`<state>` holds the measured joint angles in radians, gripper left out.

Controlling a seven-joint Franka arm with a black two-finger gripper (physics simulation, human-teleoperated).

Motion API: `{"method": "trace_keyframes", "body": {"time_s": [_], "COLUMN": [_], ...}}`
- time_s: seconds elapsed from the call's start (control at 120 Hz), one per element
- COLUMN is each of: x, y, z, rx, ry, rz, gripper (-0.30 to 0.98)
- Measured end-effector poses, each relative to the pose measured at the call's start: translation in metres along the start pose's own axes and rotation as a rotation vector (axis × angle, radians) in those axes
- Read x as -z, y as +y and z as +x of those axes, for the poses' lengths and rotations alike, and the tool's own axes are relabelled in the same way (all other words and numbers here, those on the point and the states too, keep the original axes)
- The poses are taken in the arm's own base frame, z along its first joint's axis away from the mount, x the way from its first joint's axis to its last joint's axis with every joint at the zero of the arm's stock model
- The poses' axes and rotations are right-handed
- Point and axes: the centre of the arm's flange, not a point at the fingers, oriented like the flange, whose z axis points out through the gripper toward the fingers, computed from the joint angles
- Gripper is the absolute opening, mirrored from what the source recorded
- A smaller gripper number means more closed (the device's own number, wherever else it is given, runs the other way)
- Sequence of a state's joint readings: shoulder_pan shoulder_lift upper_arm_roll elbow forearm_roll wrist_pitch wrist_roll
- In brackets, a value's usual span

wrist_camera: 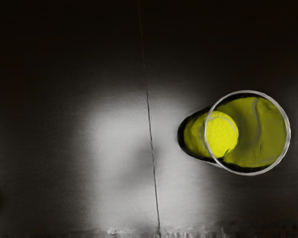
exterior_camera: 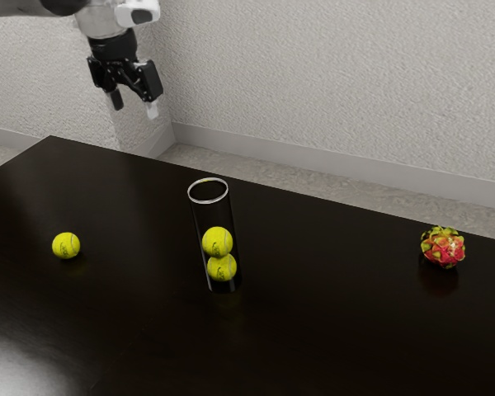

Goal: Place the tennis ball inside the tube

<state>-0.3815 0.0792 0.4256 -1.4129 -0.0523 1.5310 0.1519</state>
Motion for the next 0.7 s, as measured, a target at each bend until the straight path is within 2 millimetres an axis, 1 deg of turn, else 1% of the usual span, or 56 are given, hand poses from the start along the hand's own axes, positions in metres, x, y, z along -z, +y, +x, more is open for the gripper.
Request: {"method": "trace_keyframes", "body": {"time_s": [0.042,0.133,0.192,0.242,0.308,0.408,0.442,0.467,0.483,0.508,0.558,0.592,0.617,0.642,0.667,0.7], "x": [-0.009,-0.02,-0.028,-0.041,-0.07,-0.126,-0.146,-0.161,-0.17,-0.18,-0.196,-0.207,-0.216,-0.223,-0.23,-0.239], "y": [0.003,0.005,0.001,-0.007,-0.021,-0.047,-0.064,-0.085,-0.103,-0.136,-0.204,-0.236,-0.25,-0.258,-0.26,-0.259], "z": [-0.002,-0.005,-0.013,-0.022,-0.027,-0.028,-0.03,-0.035,-0.041,-0.052,-0.082,-0.102,-0.112,-0.118,-0.118,-0.116], "rx": [-0.016,-0.032,-0.029,-0.018,0.006,0.052,0.083,0.12,0.153,0.214,0.343,0.407,0.436,0.45,0.452,0.444], "ry": [-0.013,-0.029,-0.045,-0.074,-0.118,-0.179,-0.196,-0.208,-0.212,-0.216,-0.219,-0.219,-0.221,-0.221,-0.222,-0.223], "rz": [0.003,0.009,0.003,-0.006,-0.011,-0.012,-0.012,-0.015,-0.016,-0.019,-0.023,-0.026,-0.026,-0.025,-0.022,-0.016], "gripper": [0.67,0.67,0.67,0.67,0.67,0.67,0.67,0.67,0.66,0.66,0.67,0.67,0.67,0.67,0.67,0.67]}}
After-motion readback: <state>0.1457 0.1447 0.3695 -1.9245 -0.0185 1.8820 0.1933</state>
